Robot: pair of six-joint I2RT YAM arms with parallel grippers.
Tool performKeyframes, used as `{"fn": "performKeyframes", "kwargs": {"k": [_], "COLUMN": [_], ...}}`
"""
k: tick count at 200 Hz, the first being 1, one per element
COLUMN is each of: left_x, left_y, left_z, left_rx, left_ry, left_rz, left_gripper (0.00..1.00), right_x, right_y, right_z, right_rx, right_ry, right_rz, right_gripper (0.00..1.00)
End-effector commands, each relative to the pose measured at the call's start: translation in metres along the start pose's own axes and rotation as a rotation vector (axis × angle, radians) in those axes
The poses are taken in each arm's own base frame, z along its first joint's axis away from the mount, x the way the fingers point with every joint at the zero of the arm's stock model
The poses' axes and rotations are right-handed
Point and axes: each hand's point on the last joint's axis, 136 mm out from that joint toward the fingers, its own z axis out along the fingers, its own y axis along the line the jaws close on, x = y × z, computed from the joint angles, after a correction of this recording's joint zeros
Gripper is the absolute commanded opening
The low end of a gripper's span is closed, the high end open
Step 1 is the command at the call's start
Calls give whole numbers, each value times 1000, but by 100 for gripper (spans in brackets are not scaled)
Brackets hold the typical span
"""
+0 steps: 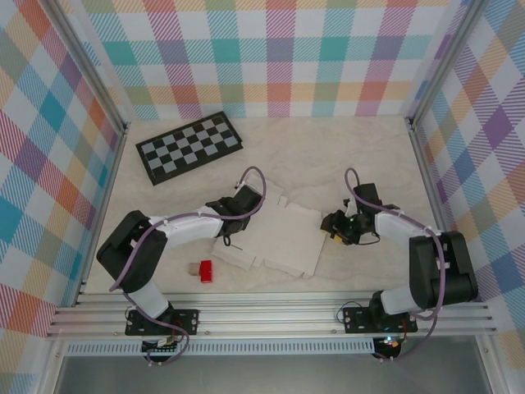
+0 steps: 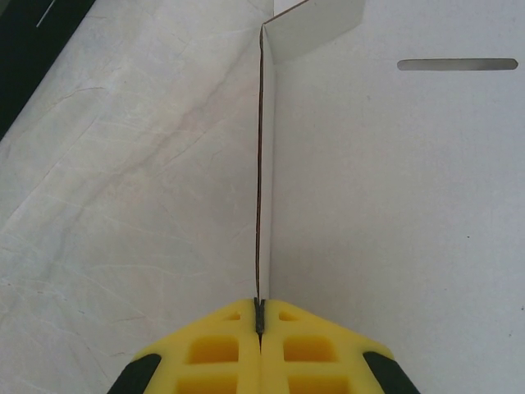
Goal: Fold the paper box
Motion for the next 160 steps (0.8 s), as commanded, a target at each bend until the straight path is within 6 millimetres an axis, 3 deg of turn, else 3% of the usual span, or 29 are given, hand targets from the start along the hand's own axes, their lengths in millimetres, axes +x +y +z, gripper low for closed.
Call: {"fn": "performKeyframes", "kwargs": {"k": [1, 17, 46, 75, 103, 124, 160], "left_x": [-1, 1, 5, 5, 6, 6, 5], "left_y": [1, 0, -3, -5, -7, -12, -20], "left_z": [-2, -2, 0, 0, -1, -1, -3], "left_rx": [12, 15, 28, 44, 58, 83, 133], "left_ry": [-2, 3, 10, 11, 10, 6, 2], "left_rz": [-37, -34, -36, -40, -40, -41, -51], "left_gripper": [0, 0, 0, 0, 0, 0, 0], "right_x": [5, 5, -4, -13, -19, -25, -38], "right_y": [2, 9, 47, 86, 118, 131, 148], "right_z": [9, 11, -2, -25, -61, -75, -79], "right_rx": [-51, -104, -303, -444, -515, -517, -541], "right_ry": [26, 16, -31, -51, -125, -147, -153], "right_rz": [32, 28, -29, -115, -221, -263, -285], "right_gripper": [47, 48, 48, 48, 48, 48, 49]}}
